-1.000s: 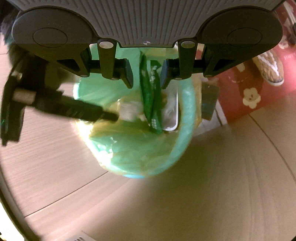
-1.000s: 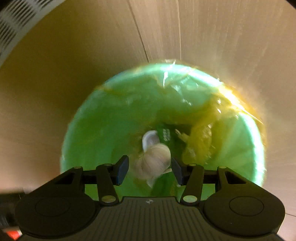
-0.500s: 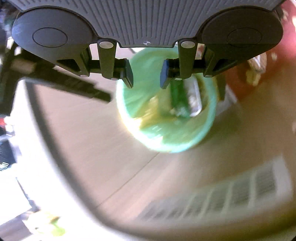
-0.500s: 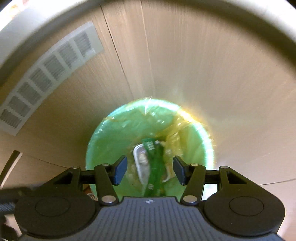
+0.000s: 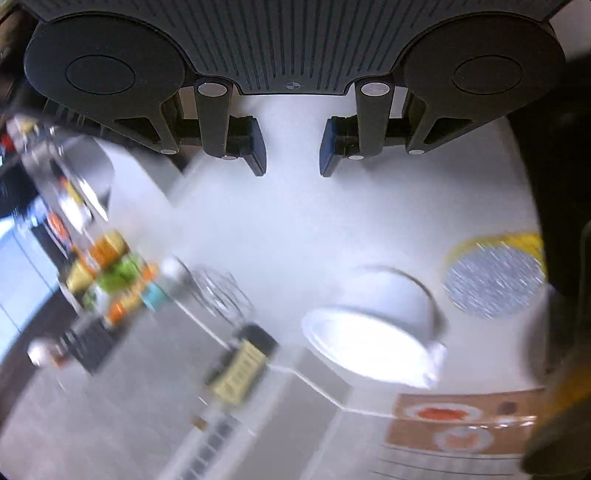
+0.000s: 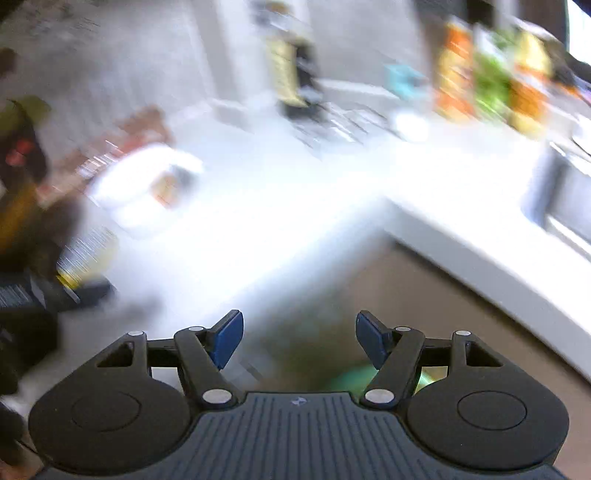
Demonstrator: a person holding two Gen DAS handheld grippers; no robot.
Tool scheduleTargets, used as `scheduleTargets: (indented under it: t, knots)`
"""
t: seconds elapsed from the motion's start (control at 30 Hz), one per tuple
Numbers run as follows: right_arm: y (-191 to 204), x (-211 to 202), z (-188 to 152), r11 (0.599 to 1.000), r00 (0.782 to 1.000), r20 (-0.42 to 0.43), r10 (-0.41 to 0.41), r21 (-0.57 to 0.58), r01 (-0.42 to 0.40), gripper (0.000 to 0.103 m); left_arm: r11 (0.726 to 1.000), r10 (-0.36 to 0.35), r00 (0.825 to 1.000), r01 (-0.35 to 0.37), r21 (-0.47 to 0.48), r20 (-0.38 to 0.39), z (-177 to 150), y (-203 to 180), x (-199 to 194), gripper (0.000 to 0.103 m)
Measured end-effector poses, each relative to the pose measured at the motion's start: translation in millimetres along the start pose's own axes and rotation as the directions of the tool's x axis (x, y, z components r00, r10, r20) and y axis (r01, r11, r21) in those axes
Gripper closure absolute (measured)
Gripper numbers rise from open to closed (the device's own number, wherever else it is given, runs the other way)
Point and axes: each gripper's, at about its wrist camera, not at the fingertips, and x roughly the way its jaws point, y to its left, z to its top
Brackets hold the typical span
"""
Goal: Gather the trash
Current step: 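Bring both tools back up to the counter toward the white bowl and tissue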
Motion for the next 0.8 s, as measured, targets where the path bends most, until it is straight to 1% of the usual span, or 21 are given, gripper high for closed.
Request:
scheduleTargets:
  t: [0.03, 0.1, 0.17, 0.2, 0.27, 0.33, 0.37, 0.43, 0.47, 0.5, 0.57, 0.67, 0.7, 0.73, 0.8]
  knots:
    - [20.6, 9.2, 24.0, 0.999, 0.999, 0.016, 0.038, -0.022, -0.038, 0.034, 1.000, 0.001, 1.000, 0.000, -0.022, 0.013, 7.8, 9.0, -0.2, 0.068]
    - [56.5, 31.1, 63.6, 0.992, 0.994, 0.019, 0.111, -0.069, -0.110, 0.026, 0.998, -0.011, 0.999, 0.013, -0.055, 0.039, 19.5, 25.7, -2.5, 0.068]
    - [91.9, 64.1, 97.6, 0.983, 0.988, -0.002, 0.157, -0.096, -0.156, 0.026, 0.994, -0.023, 0.998, 0.028, -0.103, 0.053, 29.6, 40.4, -2.1, 0.068]
    - [104.6, 81.6, 110.7, 0.983, 0.987, -0.018, 0.159, -0.091, -0.160, 0.026, 0.992, -0.030, 0.998, 0.036, -0.121, 0.048, 32.4, 45.0, 0.8, 0.068]
    - [124.1, 111.8, 126.6, 0.986, 0.987, -0.038, 0.156, -0.055, -0.158, 0.026, 0.988, -0.040, 0.998, 0.045, -0.145, 0.038, 39.5, 57.4, 1.1, 0.068]
    - [137.8, 142.0, 138.1, 0.989, 0.988, -0.069, 0.141, -0.039, -0.144, 0.026, 0.988, -0.029, 0.999, 0.035, -0.152, 0.039, 44.5, 63.1, 0.2, 0.068]
    - [144.7, 152.2, 138.9, 0.992, 0.989, -0.086, 0.118, -0.035, -0.121, 0.027, 0.987, -0.020, 0.999, 0.026, -0.156, 0.045, 46.7, 65.6, -2.0, 0.068]
    - [148.3, 172.8, 141.6, 0.996, 0.989, -0.120, 0.085, -0.027, -0.088, 0.042, 0.987, -0.004, 0.999, 0.012, -0.162, 0.051, 49.7, 68.2, -4.4, 0.068]
    - [149.0, 176.1, 139.5, 0.995, 0.986, -0.142, 0.089, -0.022, -0.093, 0.062, 0.987, 0.007, 0.998, 0.002, -0.161, 0.055, 50.6, 68.0, -5.1, 0.068]
    - [147.1, 177.2, 136.8, 0.993, 0.979, -0.171, 0.110, -0.018, -0.115, 0.074, 0.987, 0.016, 0.998, -0.006, -0.163, 0.062, 50.0, 69.0, -7.3, 0.068]
    - [143.0, 167.3, 124.9, 0.984, 0.965, -0.206, 0.165, -0.035, -0.176, 0.078, 0.984, 0.039, 0.995, -0.023, -0.175, 0.087, 49.2, 66.2, -10.9, 0.068]
    - [140.5, 143.7, 107.1, 0.969, 0.963, -0.206, 0.173, -0.140, -0.204, 0.081, 0.979, 0.077, 0.991, -0.054, -0.196, 0.110, 45.2, 59.7, -15.9, 0.068]
    - [138.4, 135.9, 101.7, 0.963, 0.958, -0.216, 0.186, -0.154, -0.222, 0.082, 0.978, 0.084, 0.990, -0.060, -0.197, 0.115, 44.0, 57.6, -17.1, 0.068]
    - [135.0, 126.8, 95.9, 0.954, 0.948, -0.236, 0.213, -0.159, -0.254, 0.082, 0.979, 0.095, 0.988, -0.071, -0.192, 0.118, 43.1, 54.7, -18.5, 0.068]
    - [132.0, 111.7, 89.9, 0.935, 0.932, -0.256, 0.257, -0.176, -0.306, 0.084, 0.978, 0.139, 0.983, -0.116, -0.174, 0.123, 40.5, 48.4, -20.4, 0.068]
